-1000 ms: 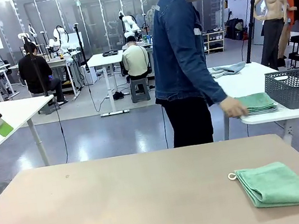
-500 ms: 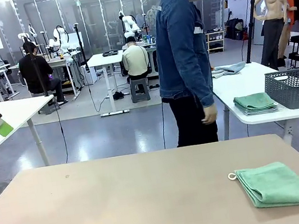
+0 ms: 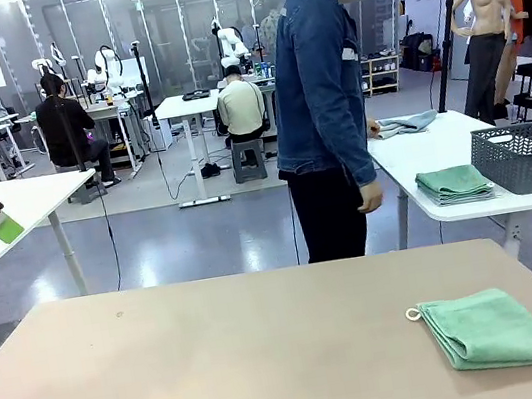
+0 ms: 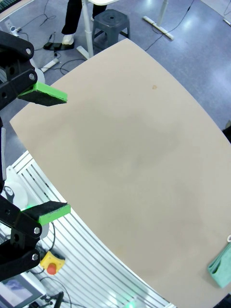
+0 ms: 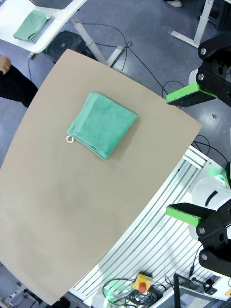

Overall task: Fold the towels and place them in the basket.
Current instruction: When a person lays out a Towel with hook on the table, fold it in half twice.

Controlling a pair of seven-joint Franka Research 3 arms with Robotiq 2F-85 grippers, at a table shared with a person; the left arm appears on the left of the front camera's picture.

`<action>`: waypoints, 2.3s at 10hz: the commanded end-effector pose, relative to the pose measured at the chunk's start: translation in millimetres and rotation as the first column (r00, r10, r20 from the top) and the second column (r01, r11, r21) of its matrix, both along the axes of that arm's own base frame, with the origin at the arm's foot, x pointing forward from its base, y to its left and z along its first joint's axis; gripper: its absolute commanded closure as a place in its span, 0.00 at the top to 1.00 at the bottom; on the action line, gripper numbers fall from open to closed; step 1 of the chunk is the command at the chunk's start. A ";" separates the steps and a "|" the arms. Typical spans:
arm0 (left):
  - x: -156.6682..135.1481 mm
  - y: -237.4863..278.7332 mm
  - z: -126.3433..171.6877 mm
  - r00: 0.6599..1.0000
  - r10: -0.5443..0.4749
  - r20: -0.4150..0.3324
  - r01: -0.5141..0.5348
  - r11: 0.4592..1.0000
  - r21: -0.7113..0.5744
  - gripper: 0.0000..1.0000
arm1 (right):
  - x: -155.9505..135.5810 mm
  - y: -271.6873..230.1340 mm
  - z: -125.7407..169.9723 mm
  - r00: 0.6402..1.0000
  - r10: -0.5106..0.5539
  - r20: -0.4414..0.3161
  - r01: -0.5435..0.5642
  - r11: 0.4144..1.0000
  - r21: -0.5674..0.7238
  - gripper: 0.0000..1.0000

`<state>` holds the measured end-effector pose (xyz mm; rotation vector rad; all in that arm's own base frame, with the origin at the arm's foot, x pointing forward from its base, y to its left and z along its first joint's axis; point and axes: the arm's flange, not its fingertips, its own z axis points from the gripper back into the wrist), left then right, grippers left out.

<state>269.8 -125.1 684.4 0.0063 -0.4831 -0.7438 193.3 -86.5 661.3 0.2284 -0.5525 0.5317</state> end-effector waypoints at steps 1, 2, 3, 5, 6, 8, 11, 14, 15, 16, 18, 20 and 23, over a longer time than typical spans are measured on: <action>1.0 -1.4 0.1 1.000 0.013 0.016 -0.013 1.000 0.004 1.00 | -1.6 -0.9 -0.5 1.000 -0.015 -0.004 0.015 1.000 -0.001 1.00; 1.0 -1.4 0.1 1.000 0.013 0.016 -0.013 1.000 0.004 1.00 | -1.6 -0.9 -0.5 1.000 -0.015 -0.004 0.015 1.000 -0.001 1.00; 1.0 -1.4 0.1 1.000 0.013 0.016 -0.013 1.000 0.004 1.00 | -1.6 -0.9 -0.5 1.000 -0.015 -0.004 0.015 1.000 -0.001 1.00; 1.0 -1.4 0.1 1.000 0.013 0.016 -0.013 1.000 0.004 1.00 | -1.6 -0.9 -0.5 1.000 -0.015 -0.004 0.015 1.000 -0.001 1.00; 1.0 -1.4 0.1 1.000 0.013 0.016 -0.013 1.000 0.004 1.00 | -1.6 -0.9 -0.5 1.000 -0.015 -0.004 0.015 1.000 -0.001 1.00; 1.0 -1.4 0.1 1.000 0.013 0.016 -0.013 1.000 0.004 1.00 | -1.6 -0.9 -0.5 1.000 -0.015 -0.004 0.015 1.000 -0.001 1.00; 1.0 -1.4 0.1 1.000 0.013 0.016 -0.013 1.000 0.004 1.00 | -1.6 -0.9 -0.5 1.000 -0.015 -0.004 0.015 1.000 -0.001 1.00; 1.0 -1.4 0.1 1.000 0.013 0.016 -0.013 1.000 0.004 1.00 | -1.6 -0.9 -0.5 1.000 -0.015 -0.004 0.015 1.000 -0.001 1.00; 1.0 -1.4 0.1 1.000 0.013 0.016 -0.013 1.000 0.004 1.00 | -1.6 -0.9 -0.5 1.000 -0.015 -0.004 0.015 1.000 -0.001 1.00; 1.0 -1.4 0.1 1.000 0.013 0.016 -0.013 1.000 0.004 1.00 | -1.6 -0.9 -0.5 1.000 -0.015 -0.004 0.015 1.000 -0.001 1.00; 1.0 -1.4 0.1 1.000 0.013 0.016 -0.013 1.000 0.004 1.00 | -1.6 -0.9 -0.5 1.000 -0.015 -0.004 0.015 1.000 -0.001 1.00; 1.0 -1.4 0.1 1.000 0.013 0.016 -0.013 1.000 0.004 1.00 | -1.6 -0.9 -0.5 1.000 -0.015 -0.004 0.015 1.000 -0.001 1.00; 1.0 -1.4 0.1 1.000 0.013 0.016 -0.013 1.000 0.004 1.00 | -1.6 -0.9 -0.5 1.000 -0.015 -0.004 0.015 1.000 -0.001 1.00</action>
